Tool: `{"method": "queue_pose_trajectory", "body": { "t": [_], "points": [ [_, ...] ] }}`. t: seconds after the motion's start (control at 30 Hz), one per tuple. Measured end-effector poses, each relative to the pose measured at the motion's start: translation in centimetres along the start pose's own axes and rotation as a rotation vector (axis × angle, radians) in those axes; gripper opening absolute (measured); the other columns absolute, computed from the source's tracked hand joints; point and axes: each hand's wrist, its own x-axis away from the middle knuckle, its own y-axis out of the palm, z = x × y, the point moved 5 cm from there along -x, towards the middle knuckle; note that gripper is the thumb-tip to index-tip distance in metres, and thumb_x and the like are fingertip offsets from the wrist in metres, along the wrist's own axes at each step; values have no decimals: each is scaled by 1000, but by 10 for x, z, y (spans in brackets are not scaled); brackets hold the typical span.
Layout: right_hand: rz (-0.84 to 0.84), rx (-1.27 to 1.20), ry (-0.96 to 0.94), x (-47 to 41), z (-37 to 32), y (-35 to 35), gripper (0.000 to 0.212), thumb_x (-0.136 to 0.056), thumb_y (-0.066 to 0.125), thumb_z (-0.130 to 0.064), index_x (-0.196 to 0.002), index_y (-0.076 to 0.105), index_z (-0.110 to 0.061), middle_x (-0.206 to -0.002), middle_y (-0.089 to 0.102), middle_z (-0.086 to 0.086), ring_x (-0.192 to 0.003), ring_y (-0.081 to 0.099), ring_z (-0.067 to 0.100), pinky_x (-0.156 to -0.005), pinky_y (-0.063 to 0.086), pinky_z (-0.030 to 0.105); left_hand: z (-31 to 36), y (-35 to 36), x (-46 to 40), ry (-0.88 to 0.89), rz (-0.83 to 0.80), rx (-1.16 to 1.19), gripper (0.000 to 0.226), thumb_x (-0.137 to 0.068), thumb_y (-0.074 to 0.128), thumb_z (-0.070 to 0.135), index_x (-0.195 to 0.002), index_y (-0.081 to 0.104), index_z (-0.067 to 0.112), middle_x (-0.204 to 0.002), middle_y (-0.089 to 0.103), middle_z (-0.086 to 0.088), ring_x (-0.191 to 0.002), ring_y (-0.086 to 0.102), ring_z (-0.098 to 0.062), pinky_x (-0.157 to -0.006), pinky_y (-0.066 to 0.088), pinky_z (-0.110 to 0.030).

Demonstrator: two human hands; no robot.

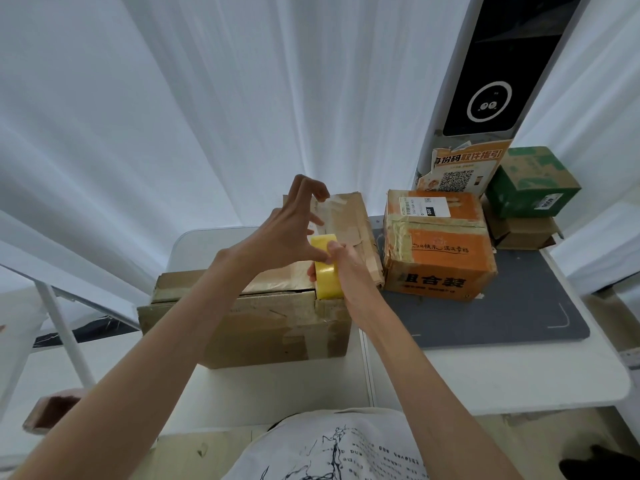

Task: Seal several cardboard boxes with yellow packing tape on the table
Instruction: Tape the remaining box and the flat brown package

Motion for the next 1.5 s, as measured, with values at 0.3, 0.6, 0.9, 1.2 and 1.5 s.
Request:
{"method": "queue_pose_trajectory", "body": {
  "t": [0.3, 0.6, 0.9, 1.2, 1.5],
  "points": [
    [-96, 16, -9, -11, 2, -12, 54, -102, 40, -61, -129, 58, -18, -101, 77, 11, -96, 73, 23, -94, 54, 46, -12, 6, -5, -68, -4, 72, 99, -56, 100, 28, -130, 35, 14, -128, 28, 3, -102, 66, -17, -82, 62, -40],
    [469, 36, 178, -46, 77, -125, 24, -104, 47, -27, -93, 62, -12, -78, 66, 7, -66, 57, 16, -65, 48, 28, -13, 5, -12, -60, -17, 22, 101, -54, 100, 31, -127, 33, 12, -124, 25, 7, -110, 59, -20, -90, 56, -50],
    [373, 877, 569, -31, 231, -180, 40, -95, 65, -15, -132, 50, -15, -149, 31, 16, -129, 41, 39, -96, 43, 45, -16, -1, -13, -109, 7, -29, 103, -51, 100, 38, -125, 36, 7, -126, 33, -3, -109, 55, -20, -87, 54, -54],
    [396, 1141, 462, -27, 258, -176, 29, -97, 55, 0, -124, 44, -4, -136, 43, 22, -120, 41, 41, -77, 38, 43, -21, -2, -13, -132, 9, -39, 102, -52, 99, 38, -126, 36, 9, -125, 33, 0, -107, 57, -18, -74, 48, -28],
    [474, 757, 335, -39, 229, -165, 21, -99, 59, -10, -118, 59, -2, -128, 52, 21, -106, 60, 39, -87, 50, 41, -20, -1, -12, -131, -1, -44, 103, -52, 99, 40, -126, 34, 12, -127, 32, 1, -108, 56, -14, -88, 56, -47]
  ]
}}
